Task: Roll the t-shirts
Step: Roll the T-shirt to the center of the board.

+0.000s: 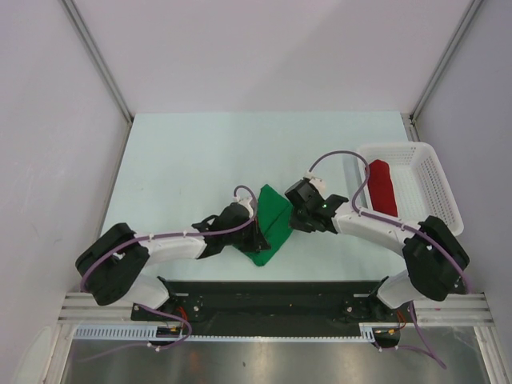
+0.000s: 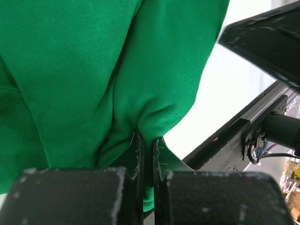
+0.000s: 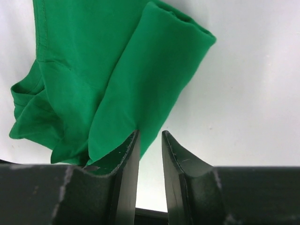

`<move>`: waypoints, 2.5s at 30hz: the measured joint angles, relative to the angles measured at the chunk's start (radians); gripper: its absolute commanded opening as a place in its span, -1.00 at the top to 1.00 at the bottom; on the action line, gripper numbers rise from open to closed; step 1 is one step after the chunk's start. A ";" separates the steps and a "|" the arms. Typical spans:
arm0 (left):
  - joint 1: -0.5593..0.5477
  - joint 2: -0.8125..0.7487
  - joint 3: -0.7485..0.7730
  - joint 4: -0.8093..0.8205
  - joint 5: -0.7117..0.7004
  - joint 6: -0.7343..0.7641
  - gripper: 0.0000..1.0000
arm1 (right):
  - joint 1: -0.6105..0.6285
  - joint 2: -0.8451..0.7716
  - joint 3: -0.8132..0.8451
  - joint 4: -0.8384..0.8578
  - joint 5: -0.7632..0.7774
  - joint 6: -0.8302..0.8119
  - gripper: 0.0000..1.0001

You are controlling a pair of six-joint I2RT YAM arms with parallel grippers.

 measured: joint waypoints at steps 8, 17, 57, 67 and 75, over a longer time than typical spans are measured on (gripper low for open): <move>0.007 0.003 0.012 -0.019 0.010 0.004 0.77 | -0.006 0.055 0.000 0.057 -0.023 0.013 0.70; 0.011 0.003 0.036 -0.066 0.007 0.025 0.62 | -0.009 0.095 0.036 0.066 -0.036 0.015 0.86; -0.166 -0.011 0.277 -0.432 -0.389 0.353 -0.11 | -0.008 0.383 0.325 0.014 -0.075 -0.011 0.50; -0.212 0.068 0.261 -0.394 -0.494 0.354 -0.15 | -0.017 0.383 0.327 0.019 -0.089 -0.012 0.31; -0.219 0.097 0.252 -0.372 -0.560 0.355 0.60 | -0.029 0.375 0.327 0.031 -0.108 -0.012 0.17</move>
